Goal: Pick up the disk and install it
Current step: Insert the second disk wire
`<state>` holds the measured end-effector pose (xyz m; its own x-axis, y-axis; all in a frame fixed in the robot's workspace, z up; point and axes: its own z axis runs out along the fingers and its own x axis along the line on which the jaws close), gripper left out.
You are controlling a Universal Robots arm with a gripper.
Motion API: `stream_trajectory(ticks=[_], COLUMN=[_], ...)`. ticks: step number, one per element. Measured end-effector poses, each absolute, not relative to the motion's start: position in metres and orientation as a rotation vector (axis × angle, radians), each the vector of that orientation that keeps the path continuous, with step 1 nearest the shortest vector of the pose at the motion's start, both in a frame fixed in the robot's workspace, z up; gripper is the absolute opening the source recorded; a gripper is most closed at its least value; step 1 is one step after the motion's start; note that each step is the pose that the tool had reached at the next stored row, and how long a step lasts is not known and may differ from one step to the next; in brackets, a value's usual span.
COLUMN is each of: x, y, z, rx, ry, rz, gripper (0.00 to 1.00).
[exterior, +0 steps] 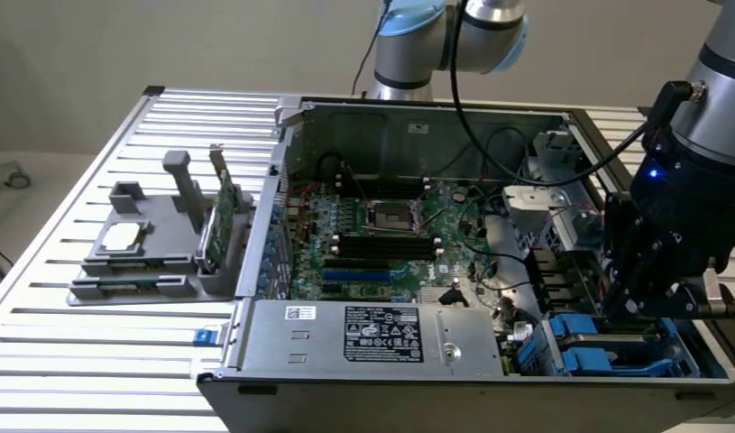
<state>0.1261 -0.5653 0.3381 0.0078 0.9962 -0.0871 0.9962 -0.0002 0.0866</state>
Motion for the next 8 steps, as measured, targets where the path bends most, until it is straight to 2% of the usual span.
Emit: stream_trajectory(ticks=[8], x=[0.1262], y=[-0.5695], z=[0.3380], rx=[2.128], ry=[2.148], rz=[0.007], gripper=[0.17])
